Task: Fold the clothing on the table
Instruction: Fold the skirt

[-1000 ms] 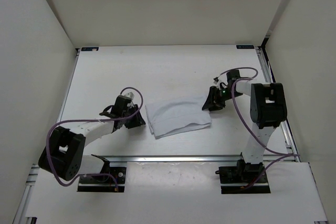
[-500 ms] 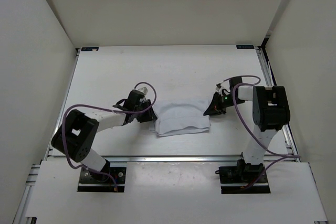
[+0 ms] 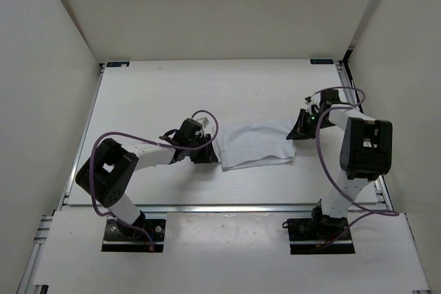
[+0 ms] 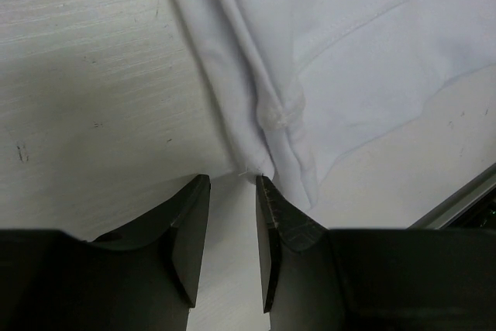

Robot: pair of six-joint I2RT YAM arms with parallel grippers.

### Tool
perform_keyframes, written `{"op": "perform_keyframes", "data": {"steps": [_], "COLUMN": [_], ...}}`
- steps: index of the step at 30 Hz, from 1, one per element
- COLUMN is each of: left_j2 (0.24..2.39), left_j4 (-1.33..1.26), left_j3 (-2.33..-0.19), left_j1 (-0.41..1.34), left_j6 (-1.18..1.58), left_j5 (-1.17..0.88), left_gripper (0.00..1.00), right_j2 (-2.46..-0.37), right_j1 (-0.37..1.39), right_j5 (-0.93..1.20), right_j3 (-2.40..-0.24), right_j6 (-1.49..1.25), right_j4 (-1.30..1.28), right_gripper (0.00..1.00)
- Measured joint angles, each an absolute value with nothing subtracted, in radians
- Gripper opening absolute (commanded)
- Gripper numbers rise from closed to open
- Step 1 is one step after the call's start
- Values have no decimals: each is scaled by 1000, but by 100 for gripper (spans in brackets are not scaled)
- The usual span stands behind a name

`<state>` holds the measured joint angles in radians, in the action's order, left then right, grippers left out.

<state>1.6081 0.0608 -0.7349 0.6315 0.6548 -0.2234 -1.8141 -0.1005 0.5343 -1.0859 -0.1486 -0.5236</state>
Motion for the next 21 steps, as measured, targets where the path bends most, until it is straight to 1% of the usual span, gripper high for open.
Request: {"op": "perform_keyframes", "data": {"steps": [7, 14, 21], "left_j2": [1617, 1638, 1649], "left_j4": [48, 30, 31], "left_j3": [-735, -746, -761], "left_j1": [619, 604, 602], "left_j6": [655, 649, 637], "left_j5": [-237, -261, -262], "left_gripper": [41, 42, 42], "right_j2": [-1752, -1747, -1880], "right_j1": [105, 279, 417], "right_j5": [529, 590, 674], "right_j3": [-1216, -1296, -1394], "right_j6": [-179, -259, -334], "right_j4": [-550, -538, -480], "right_gripper": [0, 0, 0]}}
